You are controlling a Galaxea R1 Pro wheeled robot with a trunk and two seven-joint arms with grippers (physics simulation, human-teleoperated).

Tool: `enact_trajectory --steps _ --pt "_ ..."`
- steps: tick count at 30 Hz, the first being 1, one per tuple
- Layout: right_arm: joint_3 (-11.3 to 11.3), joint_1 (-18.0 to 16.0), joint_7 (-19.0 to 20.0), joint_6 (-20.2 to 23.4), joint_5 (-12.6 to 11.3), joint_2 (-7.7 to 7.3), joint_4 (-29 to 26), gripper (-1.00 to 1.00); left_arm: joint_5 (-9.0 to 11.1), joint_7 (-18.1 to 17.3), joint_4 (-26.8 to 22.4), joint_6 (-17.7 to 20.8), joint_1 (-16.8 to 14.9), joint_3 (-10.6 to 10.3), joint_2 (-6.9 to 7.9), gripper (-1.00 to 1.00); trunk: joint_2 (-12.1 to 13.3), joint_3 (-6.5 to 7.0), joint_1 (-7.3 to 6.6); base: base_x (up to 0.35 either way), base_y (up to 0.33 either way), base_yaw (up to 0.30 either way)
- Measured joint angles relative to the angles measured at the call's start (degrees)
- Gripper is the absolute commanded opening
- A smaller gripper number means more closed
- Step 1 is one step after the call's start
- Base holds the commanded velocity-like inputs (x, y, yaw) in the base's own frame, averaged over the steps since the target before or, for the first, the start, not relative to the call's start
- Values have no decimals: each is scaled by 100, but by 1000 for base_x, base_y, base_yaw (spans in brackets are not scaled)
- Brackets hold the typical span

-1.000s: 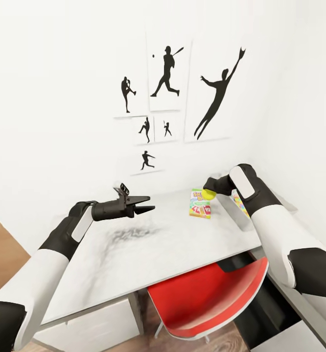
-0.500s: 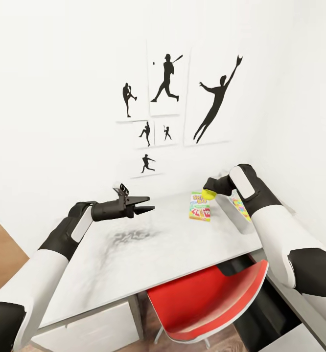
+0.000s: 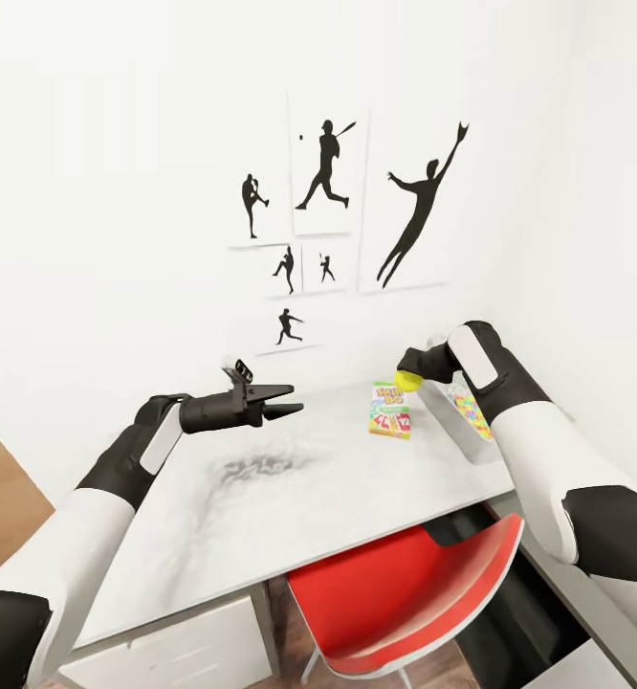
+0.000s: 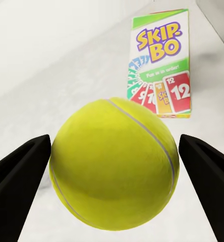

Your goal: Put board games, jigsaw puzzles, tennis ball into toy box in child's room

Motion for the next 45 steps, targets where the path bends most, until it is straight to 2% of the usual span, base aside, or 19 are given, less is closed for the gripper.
enact_trajectory --steps 16,23,34,45 --pt "-170 -1 -12 -8 1 0 4 -100 -1 -8 0 0 8 3 23 100 1 20 0 0 0 0" --pt "-379 -4 -13 -1 -6 0 9 -100 0 -9 0 -1 9 3 28 100 1 20 0 0 -73 0" --pt "-398 0 -1 -8 -9 0 15 -100 0 -9 0 0 9 9 32 100 1 21 0 0 -22 -11" --pt "-403 0 0 -42 -9 -1 35 -100 -1 -9 1 0 8 12 32 100 0 69 -1 84 0 -206"
